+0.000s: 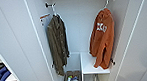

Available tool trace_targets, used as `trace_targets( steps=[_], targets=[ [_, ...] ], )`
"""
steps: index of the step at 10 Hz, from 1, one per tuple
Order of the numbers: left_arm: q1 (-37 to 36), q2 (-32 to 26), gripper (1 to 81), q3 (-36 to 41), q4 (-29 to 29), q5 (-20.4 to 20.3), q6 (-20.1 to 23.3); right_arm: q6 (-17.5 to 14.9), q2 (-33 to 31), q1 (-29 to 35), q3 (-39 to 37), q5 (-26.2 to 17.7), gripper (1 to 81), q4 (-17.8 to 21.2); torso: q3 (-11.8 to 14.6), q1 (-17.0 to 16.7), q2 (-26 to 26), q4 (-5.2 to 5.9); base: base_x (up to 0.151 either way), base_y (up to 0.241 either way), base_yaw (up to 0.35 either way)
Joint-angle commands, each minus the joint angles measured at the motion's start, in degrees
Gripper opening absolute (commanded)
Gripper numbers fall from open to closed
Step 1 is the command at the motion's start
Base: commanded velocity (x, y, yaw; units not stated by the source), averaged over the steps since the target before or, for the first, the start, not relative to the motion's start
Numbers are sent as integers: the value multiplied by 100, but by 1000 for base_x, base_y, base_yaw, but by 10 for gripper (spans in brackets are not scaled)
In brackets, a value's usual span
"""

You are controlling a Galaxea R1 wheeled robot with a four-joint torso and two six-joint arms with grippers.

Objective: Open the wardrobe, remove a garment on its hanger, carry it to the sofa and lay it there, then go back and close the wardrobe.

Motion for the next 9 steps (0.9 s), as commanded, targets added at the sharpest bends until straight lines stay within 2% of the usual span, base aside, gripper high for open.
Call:
trace_targets(
  steps=[1, 2, 4, 9],
  targets=[
    [-115, -453, 811, 644, -17, 374, 40, -17, -197, 105, 384, -354, 811, -32, 0, 0, 0, 0, 0, 0, 0],
    [-115, -638, 811, 917, -26, 374, 40, -8, -311, 87, 586, -354, 811, 3, 0, 0, 0, 0, 0, 0, 0],
    [-71, -655, 811, 961, -35, 356, 31, 10, -434, 52, 815, -328, 811, 12, 2, 0, 0, 0, 0, 0, 0],
    [-62, -664, 811, 952, -35, 365, 31, 27, -521, 8, 841, -328, 811, 12, 4, -3, 0, 0, 0, 0, 0]
  ],
)
